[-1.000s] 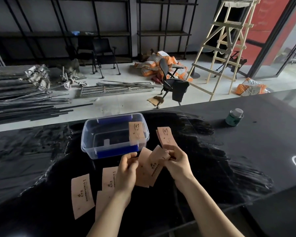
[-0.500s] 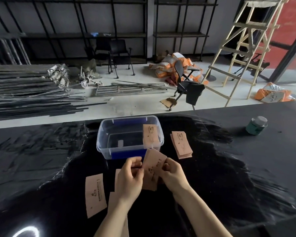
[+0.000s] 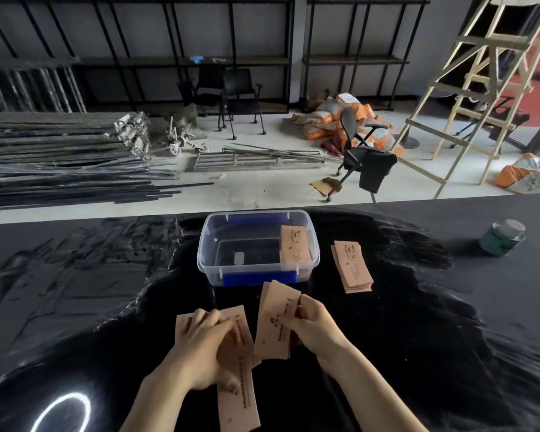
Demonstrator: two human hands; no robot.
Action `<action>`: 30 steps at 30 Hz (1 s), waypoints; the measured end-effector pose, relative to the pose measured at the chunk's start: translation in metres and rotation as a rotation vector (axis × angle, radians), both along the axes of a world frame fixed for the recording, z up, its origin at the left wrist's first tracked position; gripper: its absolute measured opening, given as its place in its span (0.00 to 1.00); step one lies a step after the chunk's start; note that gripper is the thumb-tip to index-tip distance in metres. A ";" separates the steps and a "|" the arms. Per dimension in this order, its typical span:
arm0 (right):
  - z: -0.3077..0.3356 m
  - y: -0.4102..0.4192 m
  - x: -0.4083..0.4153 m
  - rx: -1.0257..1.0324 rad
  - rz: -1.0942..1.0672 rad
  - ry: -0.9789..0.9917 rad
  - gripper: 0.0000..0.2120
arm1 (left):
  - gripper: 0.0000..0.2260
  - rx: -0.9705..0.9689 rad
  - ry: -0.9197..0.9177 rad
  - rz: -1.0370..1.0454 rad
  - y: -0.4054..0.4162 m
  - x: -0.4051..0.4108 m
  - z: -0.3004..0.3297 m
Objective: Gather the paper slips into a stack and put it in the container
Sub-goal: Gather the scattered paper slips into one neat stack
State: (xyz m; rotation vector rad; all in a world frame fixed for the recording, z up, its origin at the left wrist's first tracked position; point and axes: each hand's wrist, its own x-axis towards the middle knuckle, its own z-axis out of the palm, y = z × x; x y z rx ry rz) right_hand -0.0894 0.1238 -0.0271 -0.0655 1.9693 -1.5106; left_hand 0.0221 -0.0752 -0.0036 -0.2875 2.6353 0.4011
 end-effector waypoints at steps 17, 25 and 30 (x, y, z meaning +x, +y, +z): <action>-0.003 -0.014 0.010 -0.007 0.023 0.171 0.09 | 0.08 0.904 0.593 0.699 0.025 -0.024 0.014; 0.002 -0.007 0.001 0.021 -0.064 -0.001 0.17 | 0.33 0.061 0.359 0.358 0.013 -0.008 -0.012; 0.003 -0.009 -0.001 0.059 -0.034 -0.029 0.13 | 0.50 -0.088 0.204 0.203 0.012 -0.011 -0.012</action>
